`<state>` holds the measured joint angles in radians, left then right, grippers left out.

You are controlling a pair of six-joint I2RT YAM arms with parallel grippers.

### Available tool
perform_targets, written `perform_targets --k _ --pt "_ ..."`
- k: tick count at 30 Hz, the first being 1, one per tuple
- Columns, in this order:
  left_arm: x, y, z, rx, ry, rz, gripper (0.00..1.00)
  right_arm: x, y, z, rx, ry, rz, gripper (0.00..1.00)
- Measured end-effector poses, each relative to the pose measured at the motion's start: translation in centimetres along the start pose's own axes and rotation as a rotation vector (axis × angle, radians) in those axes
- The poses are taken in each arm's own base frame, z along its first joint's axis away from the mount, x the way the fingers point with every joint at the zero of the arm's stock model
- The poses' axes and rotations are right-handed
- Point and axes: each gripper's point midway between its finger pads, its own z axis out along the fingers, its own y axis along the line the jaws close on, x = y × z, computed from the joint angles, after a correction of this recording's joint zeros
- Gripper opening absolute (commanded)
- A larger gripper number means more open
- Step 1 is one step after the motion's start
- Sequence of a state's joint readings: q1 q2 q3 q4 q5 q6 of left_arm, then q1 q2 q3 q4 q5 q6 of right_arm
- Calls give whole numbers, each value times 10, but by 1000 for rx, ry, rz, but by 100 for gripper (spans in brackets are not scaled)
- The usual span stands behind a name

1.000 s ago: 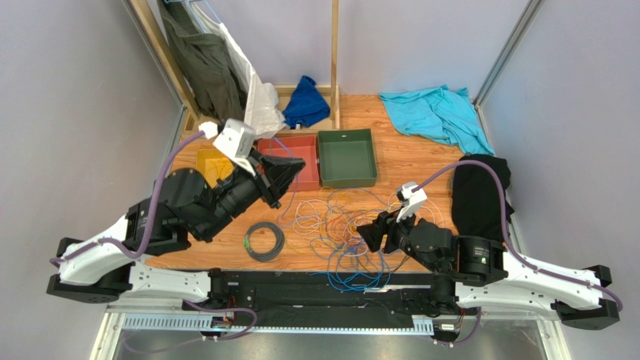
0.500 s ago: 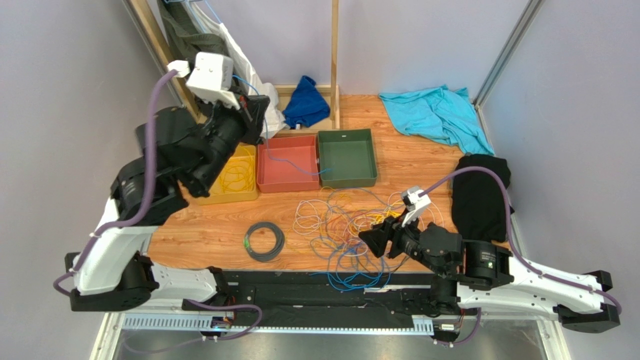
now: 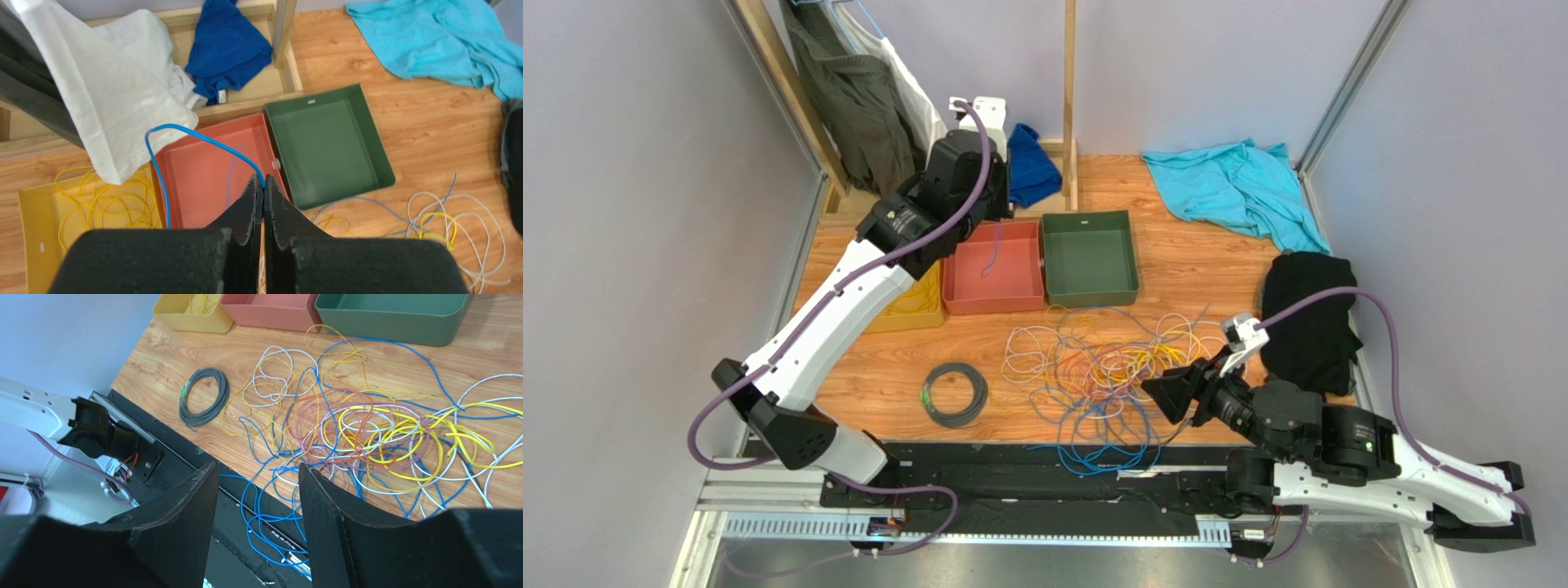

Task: Untangle the cables

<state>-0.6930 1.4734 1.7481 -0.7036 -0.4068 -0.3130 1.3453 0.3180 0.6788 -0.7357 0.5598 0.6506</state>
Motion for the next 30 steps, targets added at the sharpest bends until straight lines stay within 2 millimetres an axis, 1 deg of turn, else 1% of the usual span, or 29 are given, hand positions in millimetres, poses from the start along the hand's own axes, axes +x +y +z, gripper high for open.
perform_targets --k 3,6,8,10,13,18,23,25,27,28,29,30 --pt "-13 7 8 -14 -24 -24 0 -6 -7 -10 -5 -36 20 54" --pt "-28 15 17 -30 -59 -49 0 -13 -10 -17 -25 -74 47 53" --pt "-29 20 25 -42 -62 -56 0 -15 -11 -20 -33 -90 59 53" --pt "-24 24 37 -58 -46 -57 0 -16 -12 -21 -35 -96 63 53" --pt "-10 29 57 -75 -14 -66 0 -14 -12 -19 -32 -90 58 53" --pt "15 41 80 -103 47 -77 0 -8 -13 -14 -12 -65 37 53" --pt "24 43 99 -111 59 -78 0 -6 -13 -12 -5 -60 31 53" --pt "34 41 109 -109 74 -74 0 -6 -13 -12 -5 -60 31 53" --pt "50 38 121 -105 110 -66 0 -6 -14 -12 -5 -60 31 53" --pt "62 37 128 -102 134 -64 0 -6 -14 -12 -4 -60 31 53" --pt "79 36 137 -100 167 -62 0 -6 -14 -12 -4 -60 29 53" --pt "89 35 141 -100 189 -61 0 -5 -14 -12 -3 -59 28 53"
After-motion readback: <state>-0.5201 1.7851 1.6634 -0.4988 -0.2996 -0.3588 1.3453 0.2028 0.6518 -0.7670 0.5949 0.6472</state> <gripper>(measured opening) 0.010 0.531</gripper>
